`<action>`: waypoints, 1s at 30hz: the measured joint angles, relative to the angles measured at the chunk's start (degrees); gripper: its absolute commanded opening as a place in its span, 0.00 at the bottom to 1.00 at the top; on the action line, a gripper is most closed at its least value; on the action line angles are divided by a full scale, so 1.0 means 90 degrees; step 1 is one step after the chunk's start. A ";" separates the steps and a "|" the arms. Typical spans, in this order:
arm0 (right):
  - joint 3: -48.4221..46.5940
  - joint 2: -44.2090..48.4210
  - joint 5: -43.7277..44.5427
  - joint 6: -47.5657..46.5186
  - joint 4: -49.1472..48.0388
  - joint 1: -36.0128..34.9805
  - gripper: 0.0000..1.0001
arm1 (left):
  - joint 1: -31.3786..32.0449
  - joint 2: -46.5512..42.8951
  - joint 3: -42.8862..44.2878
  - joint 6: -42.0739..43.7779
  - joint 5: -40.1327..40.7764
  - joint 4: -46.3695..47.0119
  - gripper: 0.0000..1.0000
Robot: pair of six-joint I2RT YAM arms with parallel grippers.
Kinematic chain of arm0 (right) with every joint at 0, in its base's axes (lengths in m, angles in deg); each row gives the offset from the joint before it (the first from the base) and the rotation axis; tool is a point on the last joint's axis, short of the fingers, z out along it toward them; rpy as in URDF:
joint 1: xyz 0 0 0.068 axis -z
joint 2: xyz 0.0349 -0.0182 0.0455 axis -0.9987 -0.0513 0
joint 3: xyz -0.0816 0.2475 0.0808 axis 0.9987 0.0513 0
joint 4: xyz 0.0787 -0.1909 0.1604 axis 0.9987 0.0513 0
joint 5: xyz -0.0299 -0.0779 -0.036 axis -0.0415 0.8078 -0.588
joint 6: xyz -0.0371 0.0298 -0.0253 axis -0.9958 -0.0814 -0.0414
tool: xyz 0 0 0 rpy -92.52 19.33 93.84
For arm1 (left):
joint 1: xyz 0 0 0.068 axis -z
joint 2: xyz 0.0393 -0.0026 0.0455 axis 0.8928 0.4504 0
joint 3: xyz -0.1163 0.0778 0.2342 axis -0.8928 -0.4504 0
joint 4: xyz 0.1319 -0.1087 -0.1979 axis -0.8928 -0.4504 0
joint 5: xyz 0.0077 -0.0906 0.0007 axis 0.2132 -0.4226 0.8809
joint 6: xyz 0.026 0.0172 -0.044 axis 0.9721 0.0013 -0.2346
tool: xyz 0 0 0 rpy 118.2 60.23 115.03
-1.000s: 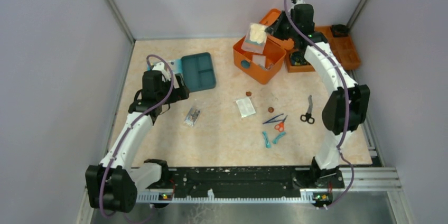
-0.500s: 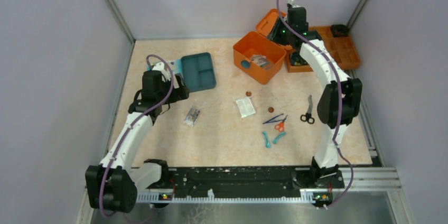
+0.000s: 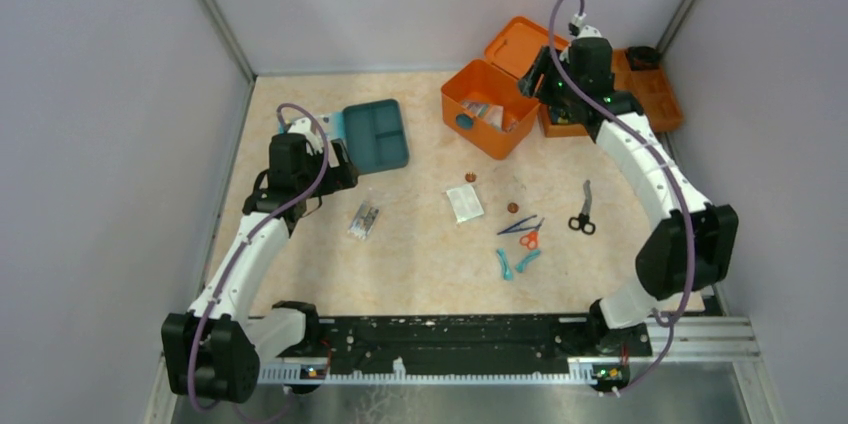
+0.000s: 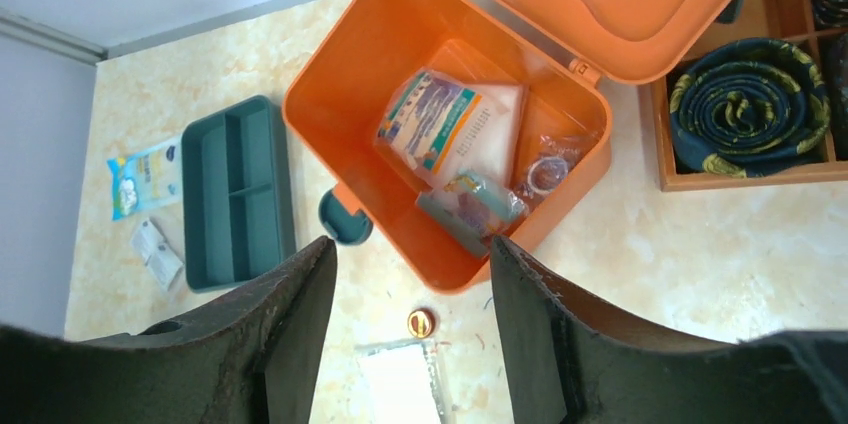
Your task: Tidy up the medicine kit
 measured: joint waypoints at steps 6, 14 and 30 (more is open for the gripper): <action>0.1003 0.1083 -0.0153 -0.0046 -0.0313 0.0005 0.64 | 0.0000 0.0000 0.0000 0.0000 -0.0022 0.0000 0.99; 0.1321 0.1858 -0.0148 -0.0291 -0.0204 -0.0066 0.66 | -0.0002 0.0002 0.0000 0.0000 -0.0080 0.0000 0.99; 0.2047 0.1081 -0.0102 -0.0867 0.0185 -0.2081 0.57 | -0.0005 -0.0112 -0.0041 -0.0049 -0.0321 -0.0143 0.99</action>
